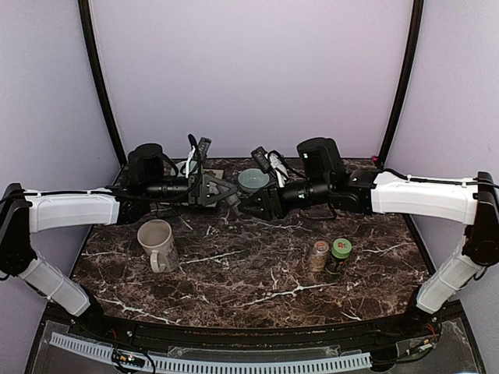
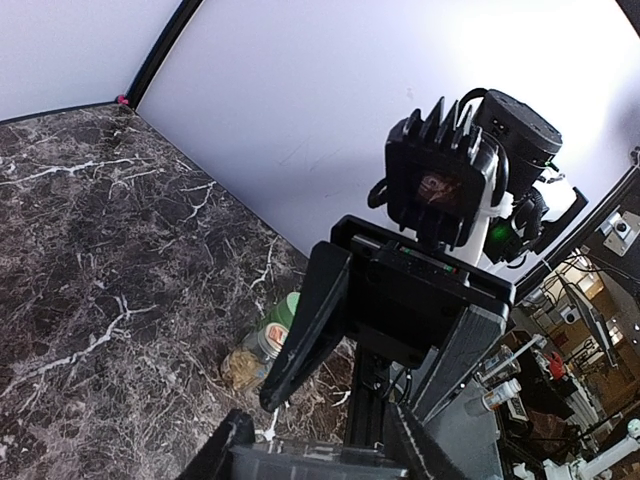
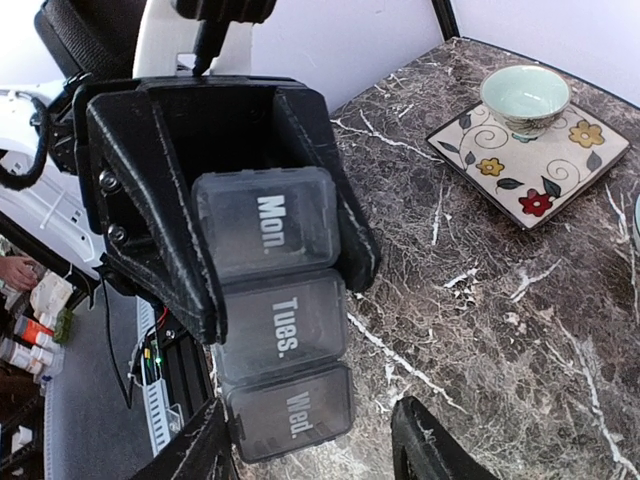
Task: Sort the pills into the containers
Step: Pass from the right arm to the left, then open the lid of the pill container, then place the pill container at the center of the board.
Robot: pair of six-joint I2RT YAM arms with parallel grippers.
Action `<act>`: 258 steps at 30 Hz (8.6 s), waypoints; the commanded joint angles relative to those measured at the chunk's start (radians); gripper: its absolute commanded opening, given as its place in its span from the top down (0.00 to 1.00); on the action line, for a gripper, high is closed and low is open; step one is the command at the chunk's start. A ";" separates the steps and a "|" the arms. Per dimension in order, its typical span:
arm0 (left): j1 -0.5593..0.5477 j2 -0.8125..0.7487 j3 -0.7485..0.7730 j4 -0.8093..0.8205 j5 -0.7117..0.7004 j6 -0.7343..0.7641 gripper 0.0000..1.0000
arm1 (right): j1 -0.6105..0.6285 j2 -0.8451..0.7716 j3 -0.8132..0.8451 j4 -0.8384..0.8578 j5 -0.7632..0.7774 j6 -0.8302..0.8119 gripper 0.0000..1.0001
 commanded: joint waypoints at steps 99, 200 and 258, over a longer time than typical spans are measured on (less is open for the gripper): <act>-0.012 0.125 0.018 0.559 0.351 -0.474 0.70 | -0.030 -0.153 -0.358 0.657 -0.211 0.566 0.36; -0.001 0.105 0.055 0.321 0.307 -0.274 0.71 | -0.037 -0.167 -0.349 0.562 -0.155 0.586 0.57; 0.019 0.022 -0.001 0.165 0.153 -0.151 0.10 | -0.061 -0.144 -0.286 0.413 -0.115 0.580 1.00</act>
